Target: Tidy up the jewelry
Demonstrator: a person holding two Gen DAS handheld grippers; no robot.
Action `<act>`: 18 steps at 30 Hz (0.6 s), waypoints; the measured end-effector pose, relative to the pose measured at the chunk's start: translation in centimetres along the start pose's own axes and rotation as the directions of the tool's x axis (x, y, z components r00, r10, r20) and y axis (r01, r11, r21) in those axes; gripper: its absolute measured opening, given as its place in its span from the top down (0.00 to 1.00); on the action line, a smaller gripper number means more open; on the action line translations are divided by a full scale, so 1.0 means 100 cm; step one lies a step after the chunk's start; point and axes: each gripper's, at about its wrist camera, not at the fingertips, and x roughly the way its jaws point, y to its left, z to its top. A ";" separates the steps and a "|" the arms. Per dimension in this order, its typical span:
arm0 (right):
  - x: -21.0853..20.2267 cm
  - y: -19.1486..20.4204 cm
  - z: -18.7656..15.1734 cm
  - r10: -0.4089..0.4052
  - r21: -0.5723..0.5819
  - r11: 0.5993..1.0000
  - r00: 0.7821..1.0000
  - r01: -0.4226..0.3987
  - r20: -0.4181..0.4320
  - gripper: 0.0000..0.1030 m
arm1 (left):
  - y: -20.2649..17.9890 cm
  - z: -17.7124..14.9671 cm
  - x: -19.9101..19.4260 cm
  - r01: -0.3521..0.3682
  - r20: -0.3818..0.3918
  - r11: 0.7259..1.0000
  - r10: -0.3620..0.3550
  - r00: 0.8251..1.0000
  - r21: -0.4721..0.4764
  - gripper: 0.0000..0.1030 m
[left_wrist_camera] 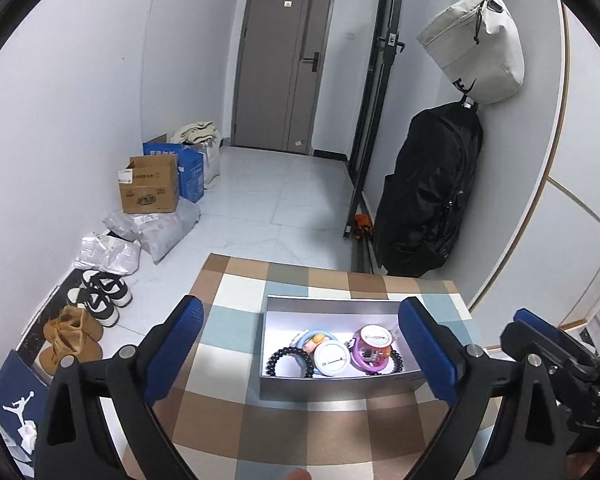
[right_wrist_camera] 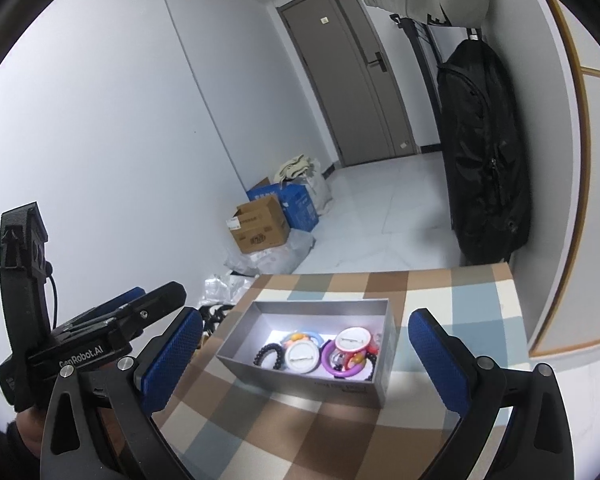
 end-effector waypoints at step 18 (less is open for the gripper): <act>-0.004 0.002 -0.008 -0.026 -0.021 0.999 1.000 0.026 -0.012 0.00 | -0.003 -0.006 -0.005 -0.016 0.014 1.000 0.016 1.000 -0.001 0.07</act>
